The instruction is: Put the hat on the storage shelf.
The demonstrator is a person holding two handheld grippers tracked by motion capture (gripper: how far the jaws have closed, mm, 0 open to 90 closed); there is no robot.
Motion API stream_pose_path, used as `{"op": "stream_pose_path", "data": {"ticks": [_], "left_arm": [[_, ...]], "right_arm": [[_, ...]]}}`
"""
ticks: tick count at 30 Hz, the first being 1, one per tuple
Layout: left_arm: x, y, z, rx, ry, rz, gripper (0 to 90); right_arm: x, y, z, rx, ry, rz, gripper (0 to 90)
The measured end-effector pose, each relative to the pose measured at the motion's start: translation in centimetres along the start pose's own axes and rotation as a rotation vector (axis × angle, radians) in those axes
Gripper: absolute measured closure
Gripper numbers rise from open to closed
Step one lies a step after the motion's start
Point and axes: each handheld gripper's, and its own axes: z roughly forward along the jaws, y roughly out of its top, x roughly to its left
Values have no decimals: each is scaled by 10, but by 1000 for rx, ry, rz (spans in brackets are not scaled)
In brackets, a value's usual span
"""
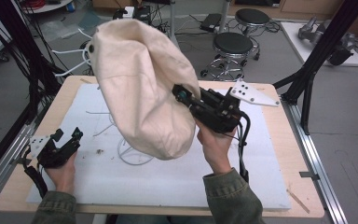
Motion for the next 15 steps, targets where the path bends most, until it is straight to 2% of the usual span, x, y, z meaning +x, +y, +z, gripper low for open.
{"op": "stream_pose_path", "data": {"ticks": [2,4,6,12,15], "left_arm": [[0,0,0,1,0,0,311],[0,0,0,2,-1,0,310],[0,0,0,4,-2,3,311],[0,0,0,6,-3,4,310],[0,0,0,4,-3,4,310]], "right_arm": [[-3,-10,2,28,-6,7,736],[-4,-14,2,32,0,12,734],[-11,-26,1,40,1,39,727],[-19,-39,-3,42,9,90,723],[-22,-41,-5,47,4,89,721]]}}
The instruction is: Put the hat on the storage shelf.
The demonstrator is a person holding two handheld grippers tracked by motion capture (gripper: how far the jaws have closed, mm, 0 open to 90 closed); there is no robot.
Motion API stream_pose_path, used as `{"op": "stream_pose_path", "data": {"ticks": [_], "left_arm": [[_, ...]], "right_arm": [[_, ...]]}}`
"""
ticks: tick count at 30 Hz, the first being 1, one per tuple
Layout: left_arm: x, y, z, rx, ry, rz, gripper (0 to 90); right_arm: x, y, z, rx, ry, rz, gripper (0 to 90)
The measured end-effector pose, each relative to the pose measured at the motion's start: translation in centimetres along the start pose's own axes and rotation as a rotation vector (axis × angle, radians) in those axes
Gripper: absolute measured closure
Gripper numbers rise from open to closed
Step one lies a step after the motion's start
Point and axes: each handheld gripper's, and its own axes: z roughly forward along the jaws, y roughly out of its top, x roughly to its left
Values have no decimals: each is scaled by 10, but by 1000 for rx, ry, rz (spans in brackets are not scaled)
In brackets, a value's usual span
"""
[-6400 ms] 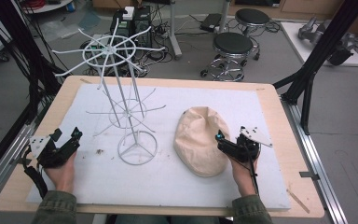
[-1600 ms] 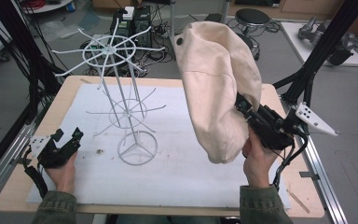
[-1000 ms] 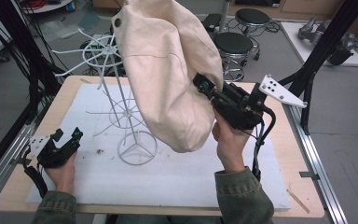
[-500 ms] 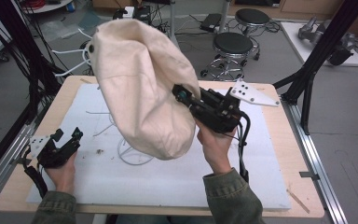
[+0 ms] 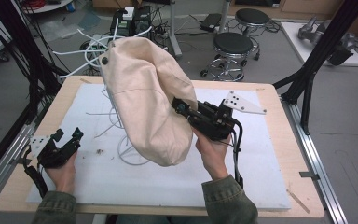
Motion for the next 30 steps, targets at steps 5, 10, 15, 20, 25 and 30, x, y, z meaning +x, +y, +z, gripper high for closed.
{"op": "stream_pose_path", "data": {"ticks": [5,10,15,20,25,30], "left_arm": [[0,0,0,-1,1,-1,311],[0,0,0,0,0,-1,311],[0,0,0,-3,3,-3,311],[0,0,0,-3,3,-1,311],[0,0,-1,-4,1,-1,311],[0,0,0,-4,2,-2,311]], "right_arm": [[-1,0,-1,-1,-3,0,714],[-2,-1,0,21,7,10,707],[-3,-1,1,26,5,10,698],[-4,-1,0,24,4,21,644],[-4,0,-2,34,-30,1,567],[-3,0,-5,50,-60,-27,427]]}}
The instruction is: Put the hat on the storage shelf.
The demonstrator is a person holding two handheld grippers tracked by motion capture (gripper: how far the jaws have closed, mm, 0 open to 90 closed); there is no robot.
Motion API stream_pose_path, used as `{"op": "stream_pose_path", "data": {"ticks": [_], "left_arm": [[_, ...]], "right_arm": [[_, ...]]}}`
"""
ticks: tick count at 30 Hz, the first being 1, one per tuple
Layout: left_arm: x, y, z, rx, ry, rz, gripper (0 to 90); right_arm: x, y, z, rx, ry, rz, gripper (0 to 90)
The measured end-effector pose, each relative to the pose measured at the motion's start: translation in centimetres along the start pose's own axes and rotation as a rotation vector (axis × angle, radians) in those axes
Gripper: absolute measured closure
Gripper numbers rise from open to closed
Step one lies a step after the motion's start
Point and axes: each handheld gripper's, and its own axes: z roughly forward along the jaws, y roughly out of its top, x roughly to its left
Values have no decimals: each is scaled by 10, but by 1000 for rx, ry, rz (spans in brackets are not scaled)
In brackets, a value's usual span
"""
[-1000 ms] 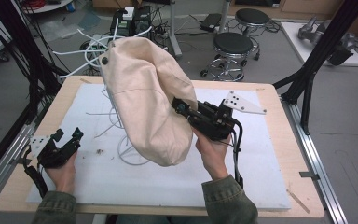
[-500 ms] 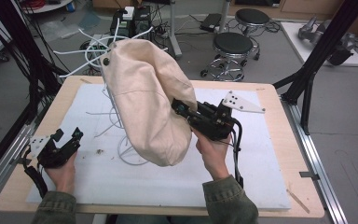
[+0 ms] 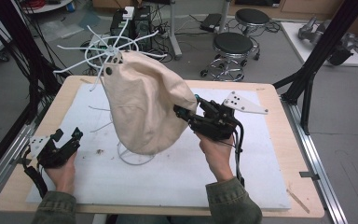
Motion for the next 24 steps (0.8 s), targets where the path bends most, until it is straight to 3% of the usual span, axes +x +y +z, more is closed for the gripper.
{"op": "stream_pose_path", "data": {"ticks": [5,9,12,24], "left_arm": [[0,0,0,-2,0,1,311],[0,0,0,-1,0,1,311],[0,0,-1,-1,1,1,311],[-1,0,-1,-1,0,4,311]], "right_arm": [[-2,-5,-2,-10,-26,-5,239],[-1,-10,-8,-40,-99,-46,113],[1,-13,-15,-110,-132,-71,112],[-6,-9,-41,-108,-192,-86,111]]}}
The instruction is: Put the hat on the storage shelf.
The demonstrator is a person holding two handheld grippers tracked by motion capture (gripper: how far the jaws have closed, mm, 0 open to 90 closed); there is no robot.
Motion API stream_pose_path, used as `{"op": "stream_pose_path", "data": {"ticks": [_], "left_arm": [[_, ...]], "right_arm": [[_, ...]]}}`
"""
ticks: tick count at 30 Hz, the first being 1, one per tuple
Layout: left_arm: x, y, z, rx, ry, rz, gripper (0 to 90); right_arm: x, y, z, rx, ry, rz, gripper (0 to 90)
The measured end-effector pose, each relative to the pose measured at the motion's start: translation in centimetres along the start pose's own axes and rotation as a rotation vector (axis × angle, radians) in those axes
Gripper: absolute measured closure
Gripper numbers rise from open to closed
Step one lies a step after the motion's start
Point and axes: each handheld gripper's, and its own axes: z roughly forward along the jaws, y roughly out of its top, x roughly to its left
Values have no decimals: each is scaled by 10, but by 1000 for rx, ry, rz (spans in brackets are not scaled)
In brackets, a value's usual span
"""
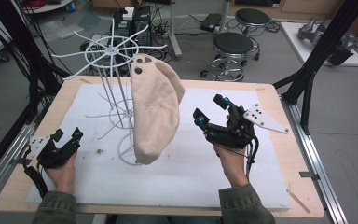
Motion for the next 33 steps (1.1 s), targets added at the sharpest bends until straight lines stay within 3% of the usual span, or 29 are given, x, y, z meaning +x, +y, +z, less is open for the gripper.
{"op": "stream_pose_path", "data": {"ticks": [5,6,7,18,21,23,29,33], "left_arm": [[0,0,0,0,3,1,311],[0,0,-1,2,2,2,311],[0,0,-1,1,2,2,311],[-1,0,-1,0,4,2,310],[-1,0,-2,-1,3,3,310],[-1,0,-2,0,3,-1,310],[-1,-1,-4,-5,3,-10,310],[-1,-1,-5,-4,4,-12,310]], "right_arm": [[-7,0,-10,12,-57,-22,111],[-8,-1,-12,6,-76,-33,110],[-11,-1,-19,0,-126,-61,111],[-34,-9,-48,23,-271,-81,110],[-38,-11,-52,29,-290,-84,110],[-43,-14,-61,42,-330,-84,110],[-49,-17,-76,60,-391,-88,111],[-50,-23,-87,70,-461,-107,111]]}}
